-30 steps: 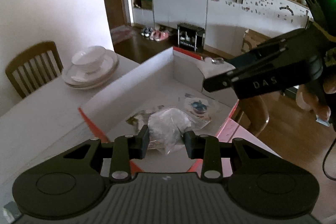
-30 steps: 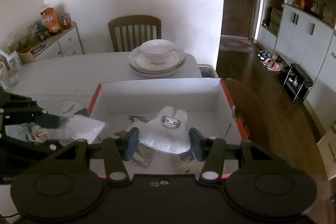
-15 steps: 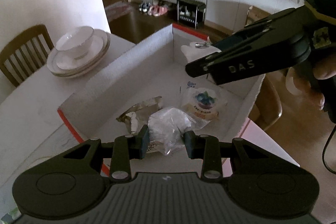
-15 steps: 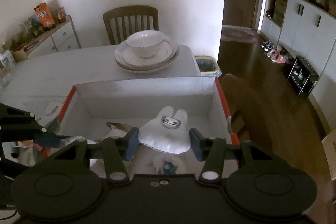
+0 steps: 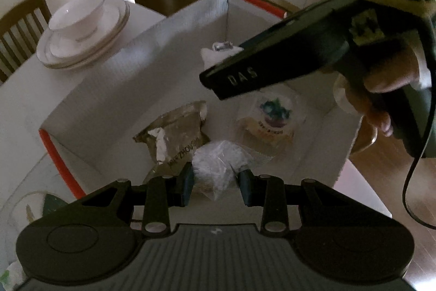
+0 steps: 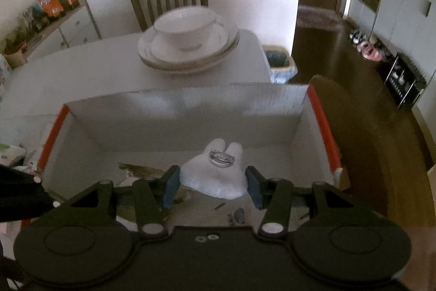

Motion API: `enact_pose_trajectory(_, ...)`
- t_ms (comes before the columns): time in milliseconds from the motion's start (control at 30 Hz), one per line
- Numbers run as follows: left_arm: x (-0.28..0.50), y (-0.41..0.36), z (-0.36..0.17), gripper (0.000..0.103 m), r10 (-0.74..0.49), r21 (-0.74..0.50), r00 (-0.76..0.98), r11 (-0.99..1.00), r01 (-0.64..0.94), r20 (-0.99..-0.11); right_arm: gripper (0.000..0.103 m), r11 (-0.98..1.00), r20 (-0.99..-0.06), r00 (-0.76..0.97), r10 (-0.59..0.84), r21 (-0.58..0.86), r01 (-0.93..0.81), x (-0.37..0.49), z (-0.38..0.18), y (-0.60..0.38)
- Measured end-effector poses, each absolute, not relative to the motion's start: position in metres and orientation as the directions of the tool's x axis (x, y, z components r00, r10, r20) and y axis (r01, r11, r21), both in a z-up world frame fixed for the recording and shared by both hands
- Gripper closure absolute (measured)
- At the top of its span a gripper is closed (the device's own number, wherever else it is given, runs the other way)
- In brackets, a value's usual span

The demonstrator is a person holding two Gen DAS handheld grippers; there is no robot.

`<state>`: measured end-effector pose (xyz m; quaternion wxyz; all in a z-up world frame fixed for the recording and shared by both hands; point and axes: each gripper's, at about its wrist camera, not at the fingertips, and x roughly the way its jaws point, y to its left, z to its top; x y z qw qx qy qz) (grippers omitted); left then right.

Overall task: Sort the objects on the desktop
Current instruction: 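Lower the tissue and plush toy into the box and open both tools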

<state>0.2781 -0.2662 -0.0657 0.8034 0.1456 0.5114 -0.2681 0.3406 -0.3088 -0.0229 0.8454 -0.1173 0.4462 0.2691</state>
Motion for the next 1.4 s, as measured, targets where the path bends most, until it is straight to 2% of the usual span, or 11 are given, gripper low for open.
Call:
enact_pose_trajectory(767,0.286,-0.273,-0.094,0.069,-0.239,-0.054,0.246,0.812,0.581,-0.939,0.049,0.829,-0.896,0.372,0.243,-0.007,-0.559,0.359,-0.056,-0.296)
enact_pose_trajectory(900,0.285,-0.273,-0.093,0.069,-0.238,-0.053,0.251,0.817,0.574,-0.938,0.040,0.830,-0.895,0.361,0.261,0.017,-0.558,0.359,-0.053,-0.298)
enact_pose_trajectory(1100,0.283,-0.267,-0.091,0.068,-0.253,-0.065,0.263,0.824,0.563,-0.931,0.036,0.829,-0.890,0.357,0.284,0.040,-0.558,0.354,-0.047,-0.305)
enact_pose_trajectory(1267,0.282,-0.267,-0.089,0.058,-0.245,-0.060,0.275,0.838,0.543,-0.930,0.031,0.830,-0.887,0.356,0.294,0.052,-0.556,0.350,-0.044,-0.308)
enact_pose_trajectory(1400,0.275,-0.268,-0.084,0.058,-0.246,-0.043,0.308,0.839,0.542,-0.919,0.026,0.829,-0.883,0.355,0.307,0.066,-0.555,0.346,-0.041,-0.310)
